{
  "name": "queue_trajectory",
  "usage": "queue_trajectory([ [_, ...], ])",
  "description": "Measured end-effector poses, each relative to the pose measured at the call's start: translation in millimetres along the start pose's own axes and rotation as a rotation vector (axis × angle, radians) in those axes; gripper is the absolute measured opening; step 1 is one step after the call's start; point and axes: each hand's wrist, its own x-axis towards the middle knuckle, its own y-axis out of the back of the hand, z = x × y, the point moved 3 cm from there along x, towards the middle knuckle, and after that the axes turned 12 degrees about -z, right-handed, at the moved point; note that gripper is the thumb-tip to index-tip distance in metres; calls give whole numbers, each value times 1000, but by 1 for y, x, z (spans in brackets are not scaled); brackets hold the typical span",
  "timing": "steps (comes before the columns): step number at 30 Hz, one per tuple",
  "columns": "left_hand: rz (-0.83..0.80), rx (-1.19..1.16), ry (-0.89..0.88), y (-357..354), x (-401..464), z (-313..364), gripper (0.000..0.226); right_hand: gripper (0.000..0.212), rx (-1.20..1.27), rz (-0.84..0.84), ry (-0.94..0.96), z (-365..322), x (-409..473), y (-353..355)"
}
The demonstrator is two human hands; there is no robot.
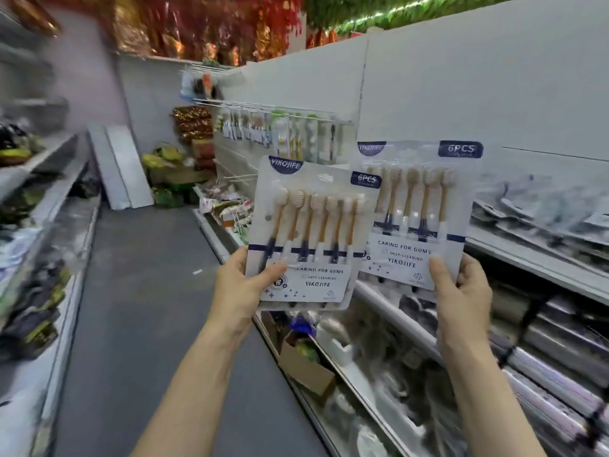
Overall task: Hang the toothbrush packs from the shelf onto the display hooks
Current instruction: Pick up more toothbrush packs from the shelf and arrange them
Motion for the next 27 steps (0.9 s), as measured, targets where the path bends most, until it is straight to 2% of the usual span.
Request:
queue_trajectory([
  [8,239,146,-66,93,170,15,42,15,123,-196,-119,76,151,-175],
  [14,331,127,-72,175,254,-11,41,18,145,-285,-162,127,206,-289],
  [20,325,121,-103,290,344,-52,37,16,146,-270,-140,189,252,-422],
  [23,320,110,-116,362,392,-69,36,25,122,-280,-137,225,269,-507],
  [27,275,109,-104,462,471,-66,40,24,109,-283,-144,247,302,-632],
])
